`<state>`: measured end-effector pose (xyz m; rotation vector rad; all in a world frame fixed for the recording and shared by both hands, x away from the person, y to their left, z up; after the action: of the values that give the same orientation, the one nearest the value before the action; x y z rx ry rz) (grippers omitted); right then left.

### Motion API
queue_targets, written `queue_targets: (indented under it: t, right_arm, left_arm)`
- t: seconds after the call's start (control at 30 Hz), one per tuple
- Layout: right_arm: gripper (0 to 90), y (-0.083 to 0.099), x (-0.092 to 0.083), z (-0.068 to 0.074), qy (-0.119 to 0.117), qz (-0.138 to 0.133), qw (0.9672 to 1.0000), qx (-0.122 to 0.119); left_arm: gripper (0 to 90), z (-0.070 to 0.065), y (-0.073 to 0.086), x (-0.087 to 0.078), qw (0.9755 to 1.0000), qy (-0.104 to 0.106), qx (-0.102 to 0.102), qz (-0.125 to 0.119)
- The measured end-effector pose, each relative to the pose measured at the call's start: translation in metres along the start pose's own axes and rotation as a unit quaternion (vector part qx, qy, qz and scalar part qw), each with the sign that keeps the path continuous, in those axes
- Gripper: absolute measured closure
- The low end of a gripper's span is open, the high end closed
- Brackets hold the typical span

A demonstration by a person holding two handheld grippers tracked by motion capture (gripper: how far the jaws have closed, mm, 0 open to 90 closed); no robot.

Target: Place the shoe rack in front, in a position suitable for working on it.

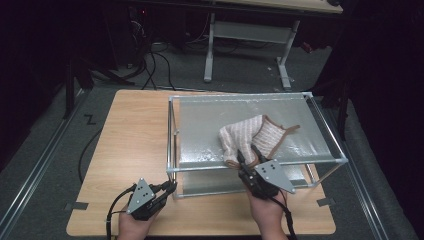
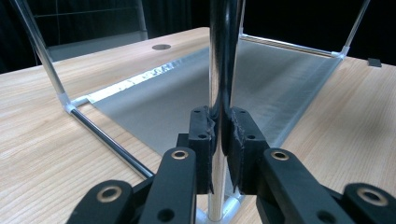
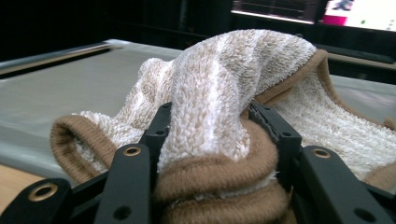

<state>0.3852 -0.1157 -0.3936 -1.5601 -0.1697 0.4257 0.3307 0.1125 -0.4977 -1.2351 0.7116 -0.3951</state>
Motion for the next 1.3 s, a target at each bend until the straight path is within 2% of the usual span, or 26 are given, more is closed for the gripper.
queue_targets:
  t: [0.33, 0.53, 0.73, 0.87, 1.17, 1.3]
  right_arm:
    - [54.9, -0.002, 0.018, 0.069, -0.060, 0.004, 0.9980, -0.018]
    - [54.8, -0.003, 0.025, 0.103, -0.090, 0.004, 0.9957, -0.021]
    - [54.7, -0.004, 0.026, 0.130, -0.114, 0.003, 0.9929, -0.032]
    - [54.7, -0.004, 0.026, 0.136, -0.118, 0.004, 0.9922, -0.038]
    - [54.4, -0.004, 0.027, 0.135, -0.119, 0.004, 0.9921, -0.040]
    - [54.3, -0.004, 0.027, 0.134, -0.110, 0.002, 0.9927, -0.048]
  left_arm:
    - [80.4, 0.000, 0.000, 0.000, 1.0000, -0.001, 0.000, -0.001]
    - [80.5, 0.000, 0.000, 0.000, 1.0000, 0.000, 0.000, -0.001]
    - [80.4, 0.000, 0.000, 0.000, 1.0000, 0.000, 0.000, -0.001]
    - [80.4, 0.000, 0.000, 0.000, 1.0000, 0.001, 0.000, -0.001]
    - [80.4, 0.000, 0.000, 0.000, 1.0000, 0.001, -0.001, -0.001]
    - [80.4, 0.000, 0.001, 0.000, 1.0000, 0.002, -0.001, -0.001]
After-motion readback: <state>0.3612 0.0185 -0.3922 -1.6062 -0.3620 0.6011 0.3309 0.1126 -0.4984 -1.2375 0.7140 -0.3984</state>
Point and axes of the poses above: each handheld gripper's, and its own axes: x roughly forward along the jaws, y roughly out of its underside, z roughly to its left, the point moved 9 cm from there along x, roughly forward along the jaws, and after that the axes turned 8 degrees about x, right-handed, at the moved point
